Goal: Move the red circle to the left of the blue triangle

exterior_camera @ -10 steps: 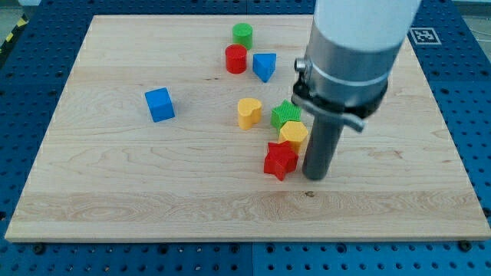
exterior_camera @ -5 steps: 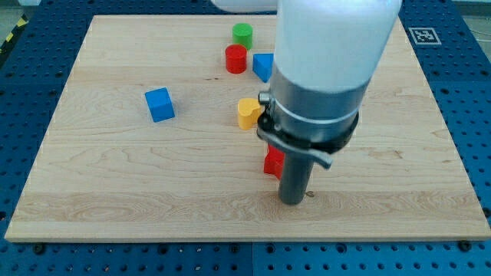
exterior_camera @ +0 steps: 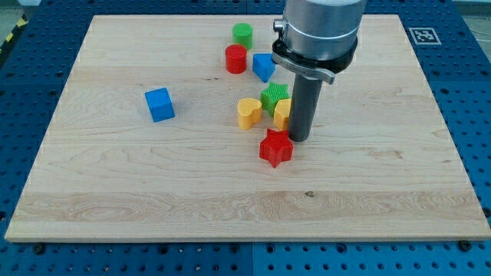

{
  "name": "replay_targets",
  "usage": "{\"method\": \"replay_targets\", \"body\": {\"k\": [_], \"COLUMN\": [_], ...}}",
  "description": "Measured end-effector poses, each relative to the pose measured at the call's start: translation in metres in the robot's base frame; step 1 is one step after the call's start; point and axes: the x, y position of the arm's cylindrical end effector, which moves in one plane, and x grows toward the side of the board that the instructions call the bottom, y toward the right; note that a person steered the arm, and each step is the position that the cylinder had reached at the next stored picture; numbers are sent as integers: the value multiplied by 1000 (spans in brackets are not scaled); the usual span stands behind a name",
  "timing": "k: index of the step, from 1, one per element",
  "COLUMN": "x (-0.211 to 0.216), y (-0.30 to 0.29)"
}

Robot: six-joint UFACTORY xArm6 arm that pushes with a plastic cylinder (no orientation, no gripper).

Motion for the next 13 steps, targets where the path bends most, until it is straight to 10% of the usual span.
{"method": "replay_targets", "body": {"k": [3, 9, 13], "x": [8, -282, -283], "y": [29, 9, -16]}}
